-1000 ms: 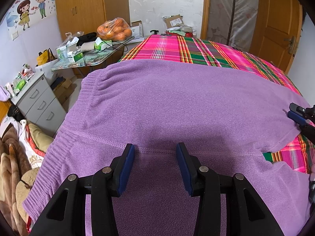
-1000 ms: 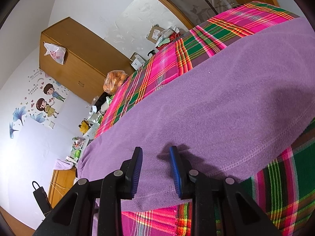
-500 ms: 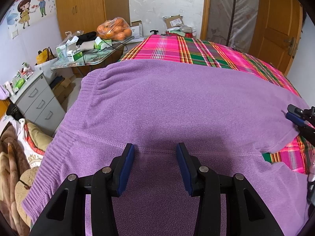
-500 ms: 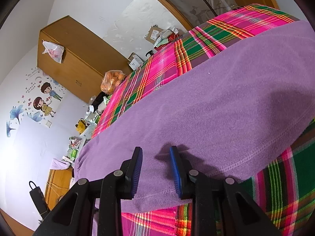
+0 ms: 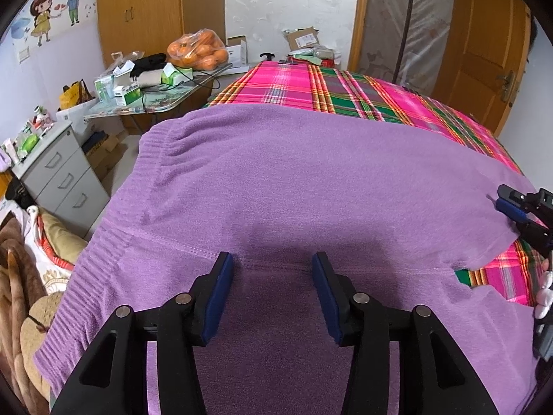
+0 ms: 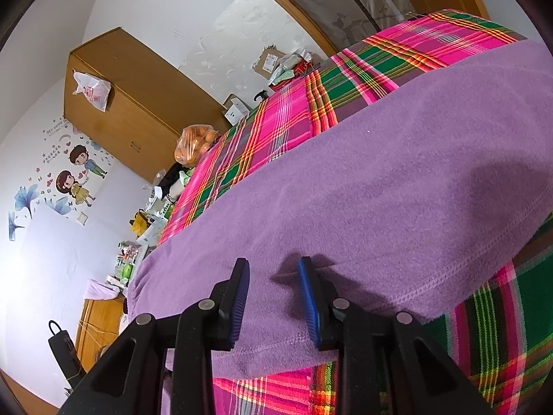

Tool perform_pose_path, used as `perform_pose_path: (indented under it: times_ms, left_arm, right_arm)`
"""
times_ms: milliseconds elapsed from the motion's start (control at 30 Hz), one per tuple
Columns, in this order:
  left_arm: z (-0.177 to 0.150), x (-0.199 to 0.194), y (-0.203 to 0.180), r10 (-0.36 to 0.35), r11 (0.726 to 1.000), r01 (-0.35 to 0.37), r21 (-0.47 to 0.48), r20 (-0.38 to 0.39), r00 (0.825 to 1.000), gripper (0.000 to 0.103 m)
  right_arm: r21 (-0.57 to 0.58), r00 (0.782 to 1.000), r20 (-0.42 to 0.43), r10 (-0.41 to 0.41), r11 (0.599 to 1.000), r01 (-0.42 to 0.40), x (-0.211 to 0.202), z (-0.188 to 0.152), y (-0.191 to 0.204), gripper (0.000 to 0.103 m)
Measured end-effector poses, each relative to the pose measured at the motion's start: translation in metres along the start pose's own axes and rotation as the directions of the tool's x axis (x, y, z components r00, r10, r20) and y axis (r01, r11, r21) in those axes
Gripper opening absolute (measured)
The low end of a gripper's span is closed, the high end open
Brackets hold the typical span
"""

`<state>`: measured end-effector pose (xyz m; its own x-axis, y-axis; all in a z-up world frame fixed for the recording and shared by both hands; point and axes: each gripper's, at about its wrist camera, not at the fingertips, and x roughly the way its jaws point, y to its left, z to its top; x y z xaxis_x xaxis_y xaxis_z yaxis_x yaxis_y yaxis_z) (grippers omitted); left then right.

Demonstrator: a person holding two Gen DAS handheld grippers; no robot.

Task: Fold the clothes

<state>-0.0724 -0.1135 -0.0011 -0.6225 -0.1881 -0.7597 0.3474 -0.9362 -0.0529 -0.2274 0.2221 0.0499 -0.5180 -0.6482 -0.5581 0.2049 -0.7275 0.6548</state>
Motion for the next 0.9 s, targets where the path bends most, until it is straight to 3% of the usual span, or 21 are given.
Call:
perform_pose_path:
  times_ms: [233,367,500,567,667,700,800,833,900]
  left_arm:
    - [-0.001,-0.003,0.012,-0.094,0.993,0.096,-0.065,0.019,0.995,0.053]
    - [-0.002,-0.008,0.028,-0.201,0.970,0.205,-0.131,0.045,0.979,0.053]
    - [0.006,-0.024,0.046,-0.305,0.948,0.310,-0.075,0.075,0.950,0.053]
    - [0.017,-0.036,0.064,-0.322,0.943,0.329,-0.051,0.116,0.940,0.053]
    - [0.036,-0.041,0.093,-0.329,0.943,0.333,-0.007,0.129,0.935,0.053]
    - [0.043,-0.038,0.103,-0.316,0.948,0.318,0.003,0.116,0.942,0.053]
    - [0.054,-0.020,0.125,-0.345,0.938,0.347,-0.017,0.066,0.936,0.053]
    - [0.056,-0.014,0.132,-0.362,0.931,0.364,-0.026,0.050,0.931,0.053]
    - [0.056,-0.003,0.140,-0.441,0.895,0.441,-0.057,0.025,0.897,0.053]
  right_arm:
    - [0.006,1.000,-0.002,0.016,1.000,-0.016,-0.002,0.001,-0.002,0.030]
    - [0.006,0.999,-0.007,0.053,0.999,-0.053,-0.004,0.002,-0.005,0.033]
    - [-0.011,0.996,-0.013,0.089,0.996,-0.089,-0.005,0.001,-0.003,0.041]
    - [-0.029,0.995,-0.020,0.101,0.994,-0.101,-0.005,0.001,0.000,0.047]
    - [-0.057,0.994,-0.037,0.102,0.993,-0.104,-0.004,0.000,0.005,0.050]
    - [-0.064,0.995,-0.043,0.093,0.993,-0.096,-0.003,0.000,0.007,0.050]
    - [-0.076,0.998,-0.046,0.044,0.996,-0.048,-0.001,-0.001,0.011,0.045]
    - [-0.080,0.999,-0.047,0.028,0.996,-0.032,-0.001,-0.001,0.012,0.042]
    - [-0.088,0.999,-0.048,-0.005,0.996,0.001,0.000,-0.001,0.014,0.036]
